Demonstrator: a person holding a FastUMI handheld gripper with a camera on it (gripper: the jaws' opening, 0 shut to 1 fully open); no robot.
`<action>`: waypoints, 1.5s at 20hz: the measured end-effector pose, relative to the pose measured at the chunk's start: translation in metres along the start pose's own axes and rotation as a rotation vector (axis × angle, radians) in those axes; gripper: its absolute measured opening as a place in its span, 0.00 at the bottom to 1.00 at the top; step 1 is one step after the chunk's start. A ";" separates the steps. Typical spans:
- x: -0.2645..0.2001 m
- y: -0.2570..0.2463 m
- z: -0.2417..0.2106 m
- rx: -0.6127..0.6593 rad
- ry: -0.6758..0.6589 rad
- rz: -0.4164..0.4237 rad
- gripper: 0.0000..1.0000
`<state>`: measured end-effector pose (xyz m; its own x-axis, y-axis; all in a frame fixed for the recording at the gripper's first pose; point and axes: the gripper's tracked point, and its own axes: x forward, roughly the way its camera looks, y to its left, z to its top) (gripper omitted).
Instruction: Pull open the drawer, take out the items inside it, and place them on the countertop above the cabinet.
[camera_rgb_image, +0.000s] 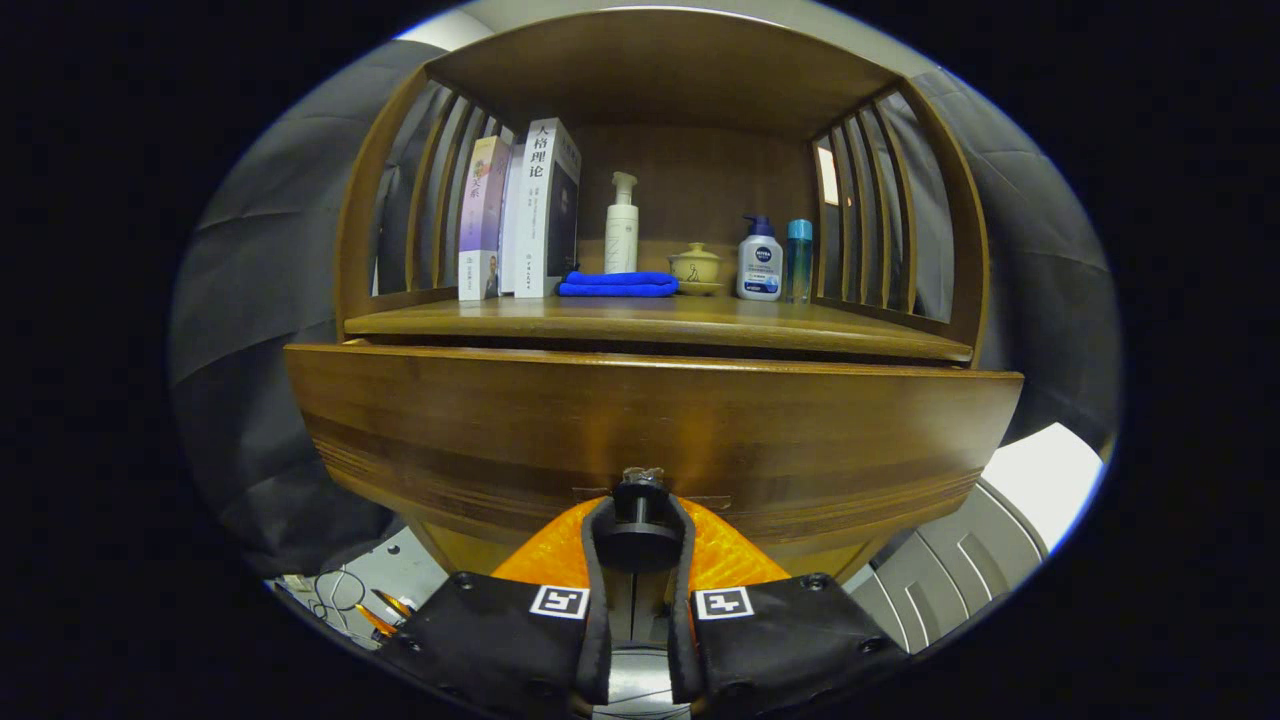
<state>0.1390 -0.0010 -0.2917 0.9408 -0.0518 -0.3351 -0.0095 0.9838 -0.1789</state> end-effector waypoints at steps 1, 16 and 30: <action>-0.007 0.000 -0.001 -0.004 -0.002 0.003 0.25; -0.087 0.003 -0.035 -0.015 0.040 0.049 0.25; -0.114 0.003 -0.034 -0.056 0.080 0.103 0.60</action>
<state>0.0198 0.0023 -0.2852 0.9039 0.0334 -0.4263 -0.1259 0.9736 -0.1905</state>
